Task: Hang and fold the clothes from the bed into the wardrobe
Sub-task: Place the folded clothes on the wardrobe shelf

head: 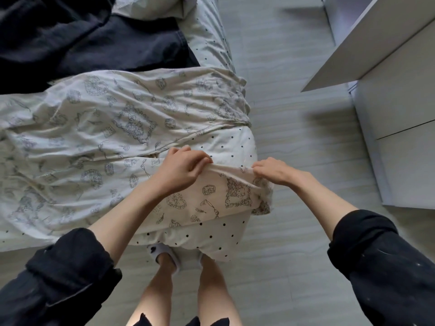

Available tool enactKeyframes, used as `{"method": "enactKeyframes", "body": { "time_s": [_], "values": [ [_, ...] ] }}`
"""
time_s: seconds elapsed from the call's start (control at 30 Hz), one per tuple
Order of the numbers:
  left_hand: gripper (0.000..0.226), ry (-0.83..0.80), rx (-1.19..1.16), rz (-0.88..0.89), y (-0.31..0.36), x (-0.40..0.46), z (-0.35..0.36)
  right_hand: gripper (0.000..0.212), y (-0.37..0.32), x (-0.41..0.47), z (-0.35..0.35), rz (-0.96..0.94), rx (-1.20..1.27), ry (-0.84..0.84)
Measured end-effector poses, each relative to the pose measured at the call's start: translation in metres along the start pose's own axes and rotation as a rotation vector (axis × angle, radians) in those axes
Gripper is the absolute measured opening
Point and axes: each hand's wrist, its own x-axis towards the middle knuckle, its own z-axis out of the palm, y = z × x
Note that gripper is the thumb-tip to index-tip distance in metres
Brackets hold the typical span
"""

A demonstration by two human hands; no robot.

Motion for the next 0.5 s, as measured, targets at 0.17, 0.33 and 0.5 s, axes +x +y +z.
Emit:
{"method": "enactKeyframes", "body": {
  "time_s": [0.17,0.33,0.5],
  "values": [
    [0.024,-0.007,-0.037,-0.059,-0.005,0.016,0.005,0.031,0.028,-0.002,-0.015,0.025,-0.307,0.087],
    [0.021,0.161,-0.051,-0.143,-0.017,0.051,0.012,0.041,0.037,0.020,-0.060,0.079,-0.200,0.348],
    [0.027,0.283,0.095,-0.317,-0.043,0.092,0.022,0.036,0.033,0.080,-0.087,0.180,-0.212,0.600]
  ]
}}
